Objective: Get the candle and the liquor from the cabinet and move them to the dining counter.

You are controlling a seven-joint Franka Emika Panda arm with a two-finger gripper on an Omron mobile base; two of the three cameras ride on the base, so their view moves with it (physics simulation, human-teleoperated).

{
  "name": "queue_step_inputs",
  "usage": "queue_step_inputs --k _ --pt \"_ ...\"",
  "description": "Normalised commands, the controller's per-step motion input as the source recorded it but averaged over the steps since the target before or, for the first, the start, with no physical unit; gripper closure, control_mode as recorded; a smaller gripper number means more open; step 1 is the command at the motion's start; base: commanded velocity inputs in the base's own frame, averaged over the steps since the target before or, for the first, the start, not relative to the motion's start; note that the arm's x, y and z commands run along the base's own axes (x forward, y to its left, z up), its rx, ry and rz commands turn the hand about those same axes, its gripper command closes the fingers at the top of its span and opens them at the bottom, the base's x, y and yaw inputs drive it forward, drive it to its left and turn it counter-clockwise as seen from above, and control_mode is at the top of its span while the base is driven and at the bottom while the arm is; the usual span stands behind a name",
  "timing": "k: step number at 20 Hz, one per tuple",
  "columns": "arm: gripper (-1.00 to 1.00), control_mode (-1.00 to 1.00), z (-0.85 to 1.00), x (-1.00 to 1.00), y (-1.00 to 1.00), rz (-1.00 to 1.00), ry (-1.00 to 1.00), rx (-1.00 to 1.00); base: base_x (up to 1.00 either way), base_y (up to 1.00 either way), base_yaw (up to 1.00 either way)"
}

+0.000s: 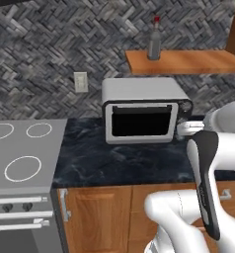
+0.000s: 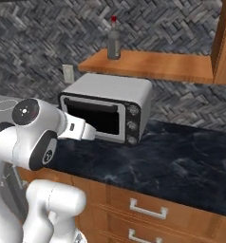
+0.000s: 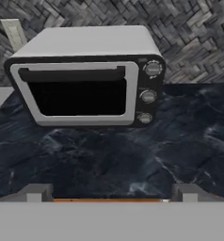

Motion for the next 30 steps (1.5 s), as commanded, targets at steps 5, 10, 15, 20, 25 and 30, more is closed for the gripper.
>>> queue_step_inputs --k 5,10,15,20,25,30 --pt "-1.0 1.0 0.0 0.0 0.0 0.0 0.0 0.0 0.54 0.32 -0.13" --pt "-1.0 1.0 0.0 0.0 0.0 0.0 0.0 0.0 0.38 0.22 -0.11" --pt "-1.0 1.0 0.0 0.0 0.0 0.0 0.0 0.0 0.45 0.12 -0.03" --pt "-1.0 1.0 0.0 0.0 0.0 0.0 0.0 0.0 0.49 0.08 0.0" --pt "-1.0 1.0 0.0 0.0 0.0 0.0 0.0 0.0 0.22 0.05 0.0" --pt "-1.0 1.0 0.0 0.0 0.0 0.0 0.0 0.0 0.0 0.0 0.0"
